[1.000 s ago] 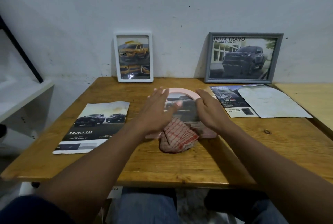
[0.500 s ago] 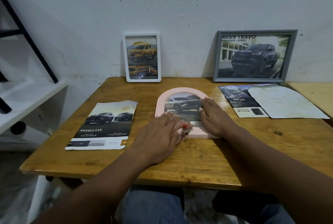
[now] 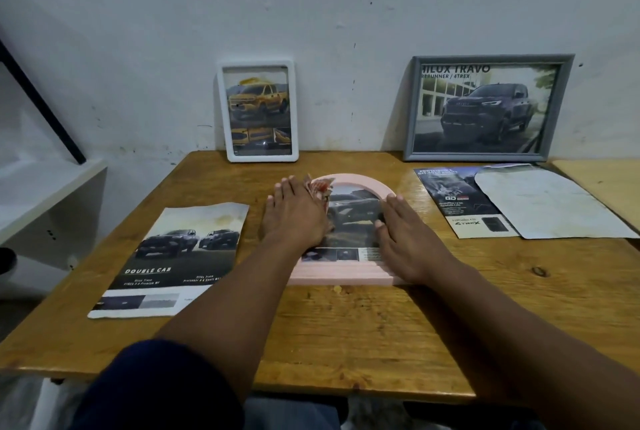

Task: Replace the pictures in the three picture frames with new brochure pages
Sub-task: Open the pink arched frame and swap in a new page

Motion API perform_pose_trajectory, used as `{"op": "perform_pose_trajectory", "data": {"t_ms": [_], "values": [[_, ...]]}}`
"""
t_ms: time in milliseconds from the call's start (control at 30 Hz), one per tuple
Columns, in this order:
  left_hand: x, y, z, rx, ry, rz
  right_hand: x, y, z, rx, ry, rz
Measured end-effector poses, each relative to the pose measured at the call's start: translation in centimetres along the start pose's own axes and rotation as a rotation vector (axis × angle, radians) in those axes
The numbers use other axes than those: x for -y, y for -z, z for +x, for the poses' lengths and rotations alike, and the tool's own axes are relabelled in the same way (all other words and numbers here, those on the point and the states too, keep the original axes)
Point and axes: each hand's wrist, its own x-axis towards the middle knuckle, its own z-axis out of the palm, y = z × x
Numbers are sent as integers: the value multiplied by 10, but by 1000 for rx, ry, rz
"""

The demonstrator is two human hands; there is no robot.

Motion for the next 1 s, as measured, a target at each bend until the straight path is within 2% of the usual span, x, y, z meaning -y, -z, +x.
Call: {"op": "perform_pose_trajectory", "data": {"t_ms": [167, 367, 467, 600, 700, 800, 900, 1000], "values": [[-7, -10, 52, 16, 8, -94, 0, -1, 1, -21, 13, -48], [-28, -12, 88, 138, -76, -22, 1, -2, 1, -7, 10, -84], [-46, -14, 93, 177, -125, 36, 1, -1, 1, -8, 6, -28], [-59, -13, 95, 227, -166, 74, -4, 9, 10, -78, -25, 176], [-45, -4, 93, 207, -147, -33, -4, 19, 33, -153, -7, 98], [-15, 4, 78, 110, -134, -149, 3, 17, 68, -126, 86, -19], [17, 3, 53, 82, -131, -97, 8, 6, 94, -41, 144, -124], [29, 0, 32, 117, -142, 9, 12, 1, 106, -16, 115, -179]]}}
